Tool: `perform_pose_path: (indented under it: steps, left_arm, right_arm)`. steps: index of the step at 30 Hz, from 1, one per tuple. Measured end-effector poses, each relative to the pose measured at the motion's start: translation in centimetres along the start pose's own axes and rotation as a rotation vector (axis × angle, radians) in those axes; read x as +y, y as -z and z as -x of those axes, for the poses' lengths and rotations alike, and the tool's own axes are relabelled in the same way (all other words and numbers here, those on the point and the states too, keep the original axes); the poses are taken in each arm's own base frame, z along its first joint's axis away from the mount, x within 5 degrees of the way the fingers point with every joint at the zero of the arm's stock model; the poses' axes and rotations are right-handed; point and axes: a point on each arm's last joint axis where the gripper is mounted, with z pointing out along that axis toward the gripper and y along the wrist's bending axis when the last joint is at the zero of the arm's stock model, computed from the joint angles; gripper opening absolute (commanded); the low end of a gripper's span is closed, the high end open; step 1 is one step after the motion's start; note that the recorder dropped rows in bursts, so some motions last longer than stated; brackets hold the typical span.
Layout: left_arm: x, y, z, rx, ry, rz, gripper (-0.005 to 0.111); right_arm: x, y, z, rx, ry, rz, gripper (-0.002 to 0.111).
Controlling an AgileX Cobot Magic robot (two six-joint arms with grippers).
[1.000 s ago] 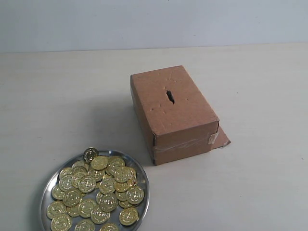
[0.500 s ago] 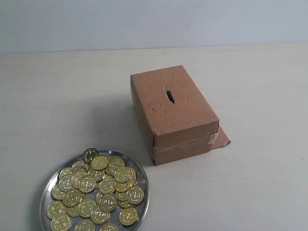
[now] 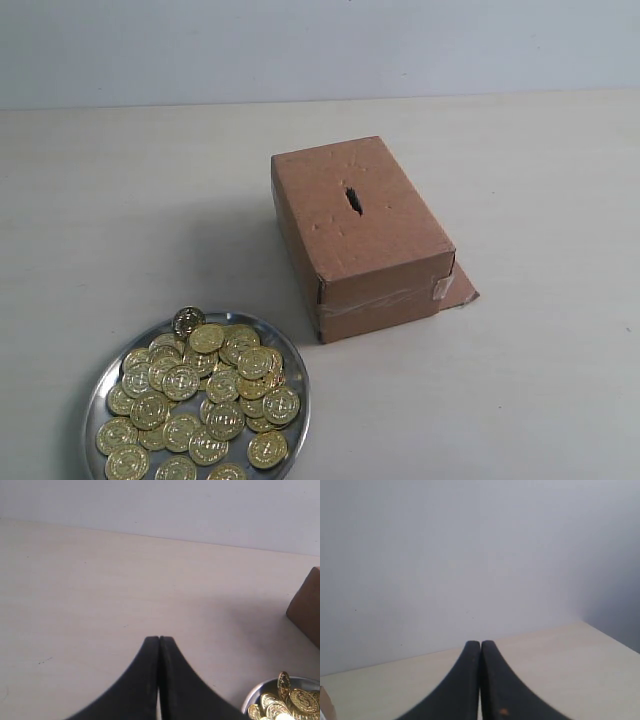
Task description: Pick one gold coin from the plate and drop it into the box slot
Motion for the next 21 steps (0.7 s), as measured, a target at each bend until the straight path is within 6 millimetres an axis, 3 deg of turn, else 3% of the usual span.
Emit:
perform_pose_path:
  steps: [11,18,21]
  left_arm:
    - [0.0,0.0,0.0,0.0,0.0,0.0,0.0]
    - [0.0,0.0,0.0,0.0,0.0,0.0,0.0]
    - [0.0,0.0,0.0,0.0,0.0,0.0,0.0]
  right_arm:
    - [-0.6,0.1,0.1,-0.016,0.018,-0.1,0.0]
    - [0.8,0.1,0.4,-0.056,0.066,0.045,0.0]
    - [1.5,0.1,-0.3,0.023,0.084,0.126,0.0]
